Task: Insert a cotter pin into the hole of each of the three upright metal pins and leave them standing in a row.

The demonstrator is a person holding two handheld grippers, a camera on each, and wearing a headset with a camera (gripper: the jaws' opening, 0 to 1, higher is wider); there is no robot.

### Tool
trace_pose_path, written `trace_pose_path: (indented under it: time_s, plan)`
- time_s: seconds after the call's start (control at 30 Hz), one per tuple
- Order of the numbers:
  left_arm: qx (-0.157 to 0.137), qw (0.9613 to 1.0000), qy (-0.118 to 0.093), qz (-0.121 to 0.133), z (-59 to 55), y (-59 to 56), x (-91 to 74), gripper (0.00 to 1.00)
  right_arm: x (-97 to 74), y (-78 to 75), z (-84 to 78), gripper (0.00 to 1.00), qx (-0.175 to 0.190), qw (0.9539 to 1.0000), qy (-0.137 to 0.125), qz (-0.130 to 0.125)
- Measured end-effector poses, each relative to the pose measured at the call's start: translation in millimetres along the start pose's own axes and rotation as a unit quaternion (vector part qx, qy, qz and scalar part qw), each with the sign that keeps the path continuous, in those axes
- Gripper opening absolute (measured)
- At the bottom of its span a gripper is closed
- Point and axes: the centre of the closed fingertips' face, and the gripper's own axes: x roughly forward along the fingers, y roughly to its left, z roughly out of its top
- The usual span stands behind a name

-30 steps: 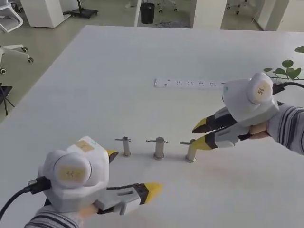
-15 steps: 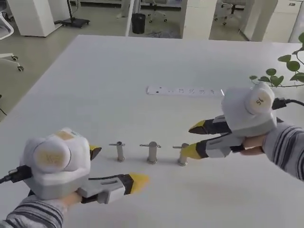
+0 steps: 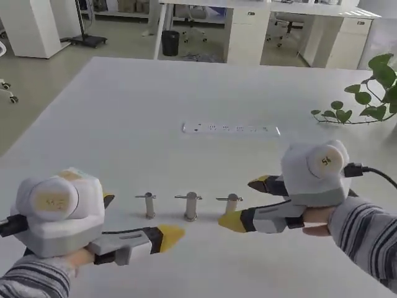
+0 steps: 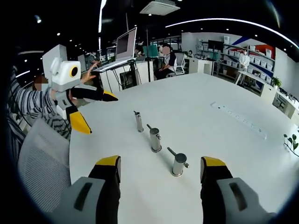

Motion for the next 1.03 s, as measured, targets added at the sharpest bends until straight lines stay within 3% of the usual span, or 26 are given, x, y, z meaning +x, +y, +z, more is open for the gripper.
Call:
trace_pose_path:
  time_s: [0.17,0.33,0.63,0.73,0.87,1.03]
  plan:
    - [-0.007,0.9999,-0.005,0.010,1.8,1.5,-1.9,0.95,0.9,-0.3,-4.8,0.80,0.013,0.9998,-0.002,-0.018]
    - [-0.009,0.9998,0.002,0.017,-1.3,3.5,-2.8,0.99,0.2,3.1,-7.6,0.84,0.043,0.9989,-0.011,-0.019]
    - [-0.004,0.9998,0.000,0.020,-1.6,3.9,-3.6,0.99,-3.3,0.3,-9.2,0.86,0.073,0.9964,-0.021,-0.039]
    - [-0.004,0.9998,0.000,0.022,-1.8,4.0,-3.4,0.99,-4.8,-3.4,-14.5,0.85,0.073,0.9959,-0.008,-0.053]
    - [-0.001,0.9998,-0.003,0.022,-1.0,3.2,-4.1,0.99,-7.0,-1.7,-13.2,0.84,0.099,0.9936,-0.022,-0.049]
    - [-0.002,0.9997,-0.005,0.025,-1.3,4.2,-5.6,0.99,-8.4,0.1,-15.5,0.83,0.095,0.9940,-0.020,-0.050]
